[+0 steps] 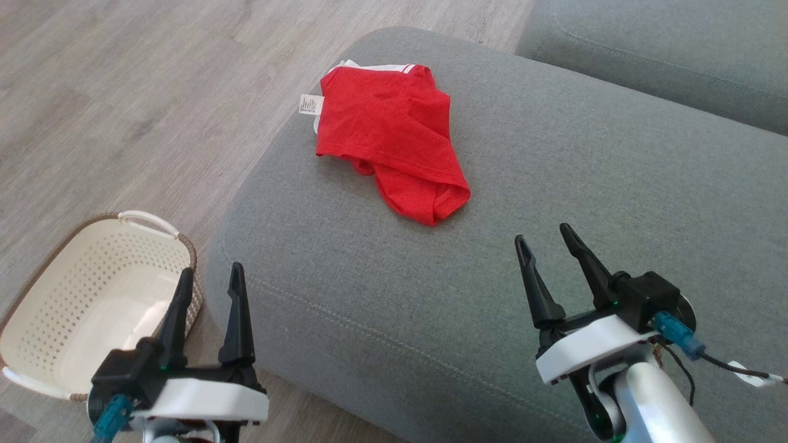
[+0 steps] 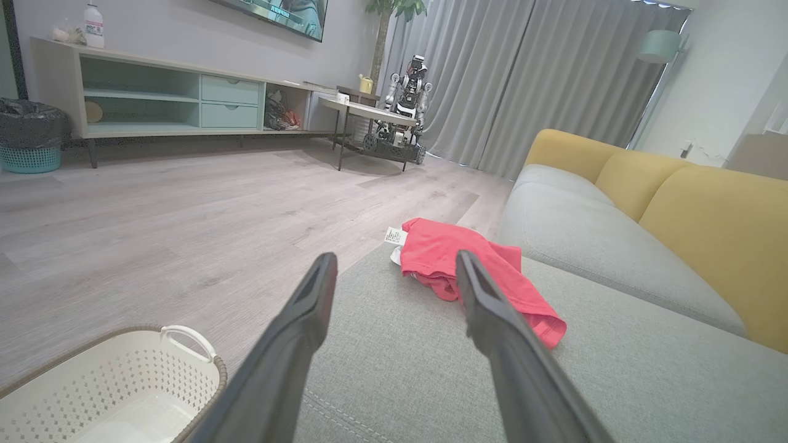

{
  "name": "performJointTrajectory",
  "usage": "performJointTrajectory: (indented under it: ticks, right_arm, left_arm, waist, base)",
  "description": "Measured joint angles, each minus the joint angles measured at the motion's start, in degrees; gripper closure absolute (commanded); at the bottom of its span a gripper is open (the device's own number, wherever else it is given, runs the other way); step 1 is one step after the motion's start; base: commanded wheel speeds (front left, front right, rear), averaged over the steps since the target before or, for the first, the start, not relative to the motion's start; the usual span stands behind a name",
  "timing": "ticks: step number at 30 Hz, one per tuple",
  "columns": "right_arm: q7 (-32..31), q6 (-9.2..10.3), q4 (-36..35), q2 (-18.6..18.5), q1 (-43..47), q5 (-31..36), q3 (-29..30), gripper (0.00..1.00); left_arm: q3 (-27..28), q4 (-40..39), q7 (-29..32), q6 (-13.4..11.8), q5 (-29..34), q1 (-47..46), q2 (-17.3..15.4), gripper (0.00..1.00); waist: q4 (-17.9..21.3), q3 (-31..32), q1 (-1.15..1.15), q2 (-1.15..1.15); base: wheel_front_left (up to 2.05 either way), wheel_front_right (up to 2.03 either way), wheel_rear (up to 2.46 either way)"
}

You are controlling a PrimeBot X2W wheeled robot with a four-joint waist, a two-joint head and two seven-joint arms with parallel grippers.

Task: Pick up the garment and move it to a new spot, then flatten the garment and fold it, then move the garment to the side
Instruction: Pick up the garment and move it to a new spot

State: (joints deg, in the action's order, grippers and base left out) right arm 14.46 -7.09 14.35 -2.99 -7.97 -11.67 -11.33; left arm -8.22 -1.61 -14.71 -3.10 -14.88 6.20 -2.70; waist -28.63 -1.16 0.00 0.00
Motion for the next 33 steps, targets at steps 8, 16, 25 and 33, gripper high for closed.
performJointTrajectory:
  ticks: [8,16,25,33]
  right_arm:
    - [0.0,0.00,-0.3,0.0,0.0,0.0,0.9,0.00]
    - [0.0,0.00,-2.9,0.0,0.1,2.5,4.6,0.00]
    - [-0.1,0.00,-7.3,0.0,-1.7,9.1,6.4,0.00]
    - [-2.8,0.00,-14.7,-0.9,-7.1,12.4,8.4,0.00]
  left_arm:
    - [0.7,0.0,0.0,0.1,0.0,0.0,0.0,0.00]
    - [3.5,2.5,0.0,3.8,-1.5,-3.3,0.1,0.00]
    - [7.2,9.0,0.0,9.3,-1.9,-17.1,0.2,0.00]
    - [4.0,26.3,1.8,10.2,-7.0,-38.3,-4.3,0.00]
  waist:
    - [0.3,-0.4,0.00,0.00]
    - [0.5,-3.0,0.00,0.00]
    - [2.8,-10.2,0.00,0.00]
    - [6.4,-19.4,0.00,0.00]
  base:
    - [0.00,0.00,0.00]
    - [0.00,0.00,0.00]
    - [0.00,0.00,0.00]
    - [0.00,0.00,0.00]
